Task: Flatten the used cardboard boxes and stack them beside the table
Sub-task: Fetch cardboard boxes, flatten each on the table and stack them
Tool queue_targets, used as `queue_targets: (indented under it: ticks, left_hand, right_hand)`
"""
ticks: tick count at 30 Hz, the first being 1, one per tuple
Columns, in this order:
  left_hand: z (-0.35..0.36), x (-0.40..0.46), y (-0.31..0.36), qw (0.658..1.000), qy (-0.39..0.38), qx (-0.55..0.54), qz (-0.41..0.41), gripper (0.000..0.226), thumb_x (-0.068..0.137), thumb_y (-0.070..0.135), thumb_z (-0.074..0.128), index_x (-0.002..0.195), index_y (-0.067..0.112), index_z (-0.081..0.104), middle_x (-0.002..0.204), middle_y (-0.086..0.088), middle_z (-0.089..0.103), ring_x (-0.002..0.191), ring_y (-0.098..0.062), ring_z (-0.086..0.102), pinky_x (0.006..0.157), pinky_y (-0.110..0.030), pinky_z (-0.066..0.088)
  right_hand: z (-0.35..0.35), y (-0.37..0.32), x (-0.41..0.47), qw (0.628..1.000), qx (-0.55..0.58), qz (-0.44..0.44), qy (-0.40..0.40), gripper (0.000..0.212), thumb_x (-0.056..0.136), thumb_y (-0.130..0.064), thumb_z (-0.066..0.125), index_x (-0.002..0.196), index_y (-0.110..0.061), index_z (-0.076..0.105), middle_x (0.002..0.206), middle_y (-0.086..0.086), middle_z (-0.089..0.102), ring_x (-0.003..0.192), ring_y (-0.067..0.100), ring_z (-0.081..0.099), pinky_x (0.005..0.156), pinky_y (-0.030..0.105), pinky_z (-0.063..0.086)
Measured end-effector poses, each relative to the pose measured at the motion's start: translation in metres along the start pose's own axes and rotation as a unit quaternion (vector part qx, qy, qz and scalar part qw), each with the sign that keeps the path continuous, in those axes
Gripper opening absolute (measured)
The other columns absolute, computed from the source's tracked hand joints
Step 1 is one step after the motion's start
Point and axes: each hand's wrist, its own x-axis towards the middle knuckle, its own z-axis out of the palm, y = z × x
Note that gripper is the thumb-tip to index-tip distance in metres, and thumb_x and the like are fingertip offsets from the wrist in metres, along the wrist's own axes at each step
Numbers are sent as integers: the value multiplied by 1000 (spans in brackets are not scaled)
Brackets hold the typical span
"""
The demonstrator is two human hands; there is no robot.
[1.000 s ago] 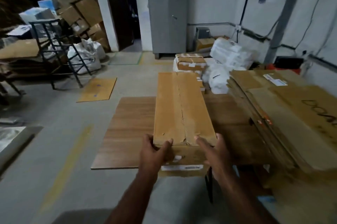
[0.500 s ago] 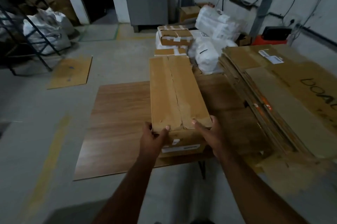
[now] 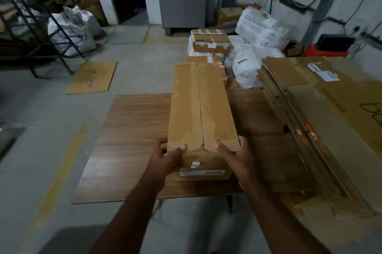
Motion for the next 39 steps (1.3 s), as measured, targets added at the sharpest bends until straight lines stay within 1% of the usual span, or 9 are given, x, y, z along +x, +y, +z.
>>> queue_targets:
  ticks: [4,7,11,15,20,26,30,35,39]
  left_hand:
    - [-12,3,-12,996,-12,-59,-62,43,87,17,75,124,17,53,121,-15,69,108,-34,68,91,-61,56]
    - [-22,1,-35,994,15,-49,-93,36,94,1,63,126,12,55,119,-24,68,101,-37,68,98,-60,53]
    - [-16,-3,-61,996,-11,18,-85,56,92,-11,55,132,29,56,125,-15,68,107,-30,70,80,-39,59]
    - [3,-7,-70,996,-71,48,-23,73,88,-13,62,143,33,50,133,1,66,116,-22,67,92,-51,59]
    - [23,-14,-73,993,-36,104,44,76,88,-4,72,149,29,39,132,9,60,108,0,65,81,-30,60]
    - [30,-7,-66,994,10,102,29,58,92,16,72,139,34,41,114,22,56,103,1,59,77,-24,57]
    - [23,-3,-68,998,-3,68,8,54,95,21,68,143,33,46,128,10,60,118,-12,58,87,-35,56]
    - [24,2,-60,999,-49,1,-15,46,98,14,61,138,34,49,130,4,64,121,-18,60,84,-29,54]
    - [14,4,-65,990,14,-131,-50,41,92,15,61,131,25,54,129,-13,67,114,-30,66,86,-41,55]
  right_hand:
    - [-5,-15,-23,987,-116,-104,31,93,77,-66,74,155,-37,33,154,1,41,137,25,45,107,50,46]
    - [6,-32,-42,928,-289,-236,7,89,80,-77,49,158,-43,25,161,-1,31,147,29,30,116,58,29]
    - [50,-9,-48,827,-483,-287,-21,80,74,-64,74,146,-40,49,148,10,55,139,45,45,102,80,28]
    - [73,9,-47,786,-549,-283,-14,88,78,-58,78,155,-37,40,156,15,45,143,51,36,105,83,12]
    - [63,-7,-46,817,-495,-295,-21,80,81,-60,71,152,-37,42,157,9,44,145,43,37,108,77,19]
    - [-15,25,-3,959,-183,-133,173,89,81,-52,76,154,-19,36,161,12,34,144,34,40,108,54,40]
    - [-43,58,13,988,111,106,-13,50,85,-19,77,129,-29,54,126,1,63,118,27,61,90,41,54]
    - [-46,51,7,994,54,34,-86,63,83,-20,81,133,-37,45,123,-12,56,115,15,56,74,23,43]
    - [-46,16,-8,986,-88,-135,-44,94,63,-64,76,147,-46,40,151,-5,40,137,16,43,106,36,42]
